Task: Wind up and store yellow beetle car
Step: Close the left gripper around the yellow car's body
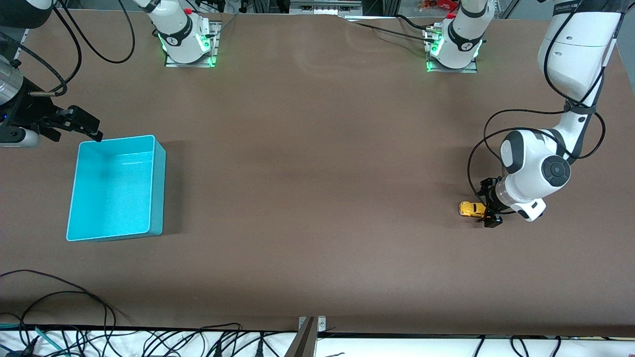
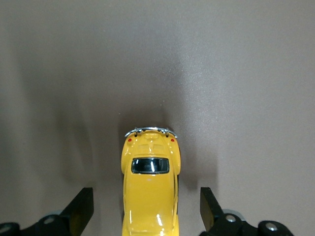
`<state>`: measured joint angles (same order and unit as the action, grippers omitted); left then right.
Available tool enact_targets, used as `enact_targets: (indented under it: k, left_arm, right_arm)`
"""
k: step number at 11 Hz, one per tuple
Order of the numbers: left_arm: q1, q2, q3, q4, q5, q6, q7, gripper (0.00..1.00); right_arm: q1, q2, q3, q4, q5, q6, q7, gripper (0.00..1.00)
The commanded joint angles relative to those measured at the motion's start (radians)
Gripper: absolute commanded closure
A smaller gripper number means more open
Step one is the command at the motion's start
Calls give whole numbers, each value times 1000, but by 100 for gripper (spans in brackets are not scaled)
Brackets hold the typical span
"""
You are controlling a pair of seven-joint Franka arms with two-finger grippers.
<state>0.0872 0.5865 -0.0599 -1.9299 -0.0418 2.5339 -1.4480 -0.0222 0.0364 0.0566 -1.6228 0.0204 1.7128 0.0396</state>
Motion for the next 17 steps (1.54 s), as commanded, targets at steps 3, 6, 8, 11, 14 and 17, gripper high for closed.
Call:
enact_targets:
  k: [3, 6, 8, 11, 14, 17]
  left_arm:
    - [-9, 26, 2, 37, 17, 2, -9, 100]
    - [-9, 18, 3, 39, 19, -7, -9, 100]
    - [-18, 13, -20, 81, 17, -88, -20, 100]
    - [-27, 19, -84, 120, 17, -156, -138, 100]
    - [-76, 42, -96, 121, 57, -156, -299, 100]
    - [-84, 85, -124, 129, 141, -155, -390, 100]
  right_arm:
    - [1, 5, 2, 18, -13, -19, -4, 0]
    - [1, 5, 0, 18, -13, -19, -4, 0]
    - [1, 5, 0, 18, -13, -19, -4, 0]
    - [1, 4, 0, 18, -13, -19, -4, 0]
    - [1, 4, 0, 18, -14, -19, -4, 0]
    - [1, 4, 0, 18, -13, -19, -4, 0]
